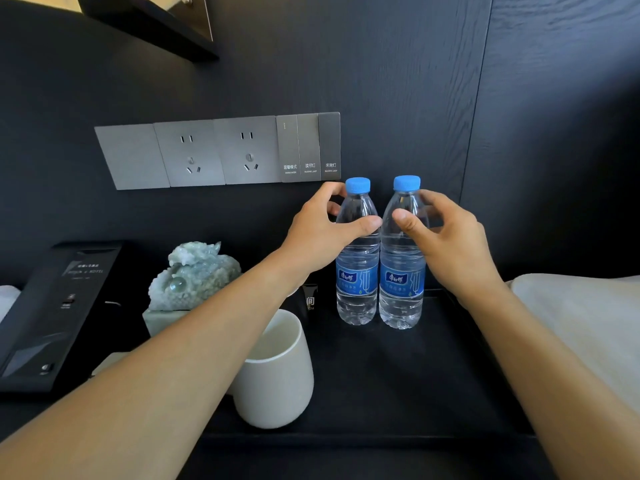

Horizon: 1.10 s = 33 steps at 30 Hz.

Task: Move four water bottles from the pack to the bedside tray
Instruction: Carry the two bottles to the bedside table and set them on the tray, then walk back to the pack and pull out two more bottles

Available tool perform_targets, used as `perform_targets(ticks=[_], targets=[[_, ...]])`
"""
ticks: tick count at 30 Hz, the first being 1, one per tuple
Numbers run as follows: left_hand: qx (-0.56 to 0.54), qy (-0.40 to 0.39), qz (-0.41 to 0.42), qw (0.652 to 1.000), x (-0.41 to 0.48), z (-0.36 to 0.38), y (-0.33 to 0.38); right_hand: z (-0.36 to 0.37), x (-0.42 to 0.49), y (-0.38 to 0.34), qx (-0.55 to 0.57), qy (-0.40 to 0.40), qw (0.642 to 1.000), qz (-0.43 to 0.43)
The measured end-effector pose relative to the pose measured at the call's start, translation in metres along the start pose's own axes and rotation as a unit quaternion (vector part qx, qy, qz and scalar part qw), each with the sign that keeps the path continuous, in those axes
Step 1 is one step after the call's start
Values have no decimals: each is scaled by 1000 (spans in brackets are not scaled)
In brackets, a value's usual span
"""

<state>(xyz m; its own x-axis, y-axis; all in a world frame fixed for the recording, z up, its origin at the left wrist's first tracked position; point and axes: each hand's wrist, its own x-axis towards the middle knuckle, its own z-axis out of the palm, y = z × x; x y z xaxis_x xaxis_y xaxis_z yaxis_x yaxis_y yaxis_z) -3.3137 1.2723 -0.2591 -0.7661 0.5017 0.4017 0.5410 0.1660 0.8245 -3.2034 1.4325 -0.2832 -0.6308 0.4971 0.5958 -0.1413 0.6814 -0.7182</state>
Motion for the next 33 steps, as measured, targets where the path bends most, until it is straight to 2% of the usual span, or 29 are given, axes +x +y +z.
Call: perform_targets(ticks=[8, 14, 21, 23, 24, 26, 28, 30, 33], targets=[[64, -9, 45, 997, 0, -6, 1, 2, 1, 4, 31, -9, 999, -12], [66, 23, 30, 997, -3, 2, 4, 5, 0, 6, 50, 10, 998, -27], [40, 25, -3, 999, -9, 2, 3, 7, -3, 9, 57, 2, 998, -21], [85, 73, 1, 994, -15, 5, 6, 9, -9, 8, 60, -14, 998, -14], [134, 119, 28, 983, -20, 8, 11, 9, -14, 6, 65, -14, 998, -2], [180, 192, 136, 955, -29, 16, 31, 3, -21, -5, 60, 11, 998, 18], [96, 162, 183, 965, -28, 27, 67, -19, -19, -24, 51, 42, 997, 30], [-18, 82, 114, 990, -23, 44, 119, -61, -8, -56, 54, 70, 994, 68], [-119, -5, -22, 993, -19, 76, 223, -162, 25, -121, 65, 144, 978, 139]])
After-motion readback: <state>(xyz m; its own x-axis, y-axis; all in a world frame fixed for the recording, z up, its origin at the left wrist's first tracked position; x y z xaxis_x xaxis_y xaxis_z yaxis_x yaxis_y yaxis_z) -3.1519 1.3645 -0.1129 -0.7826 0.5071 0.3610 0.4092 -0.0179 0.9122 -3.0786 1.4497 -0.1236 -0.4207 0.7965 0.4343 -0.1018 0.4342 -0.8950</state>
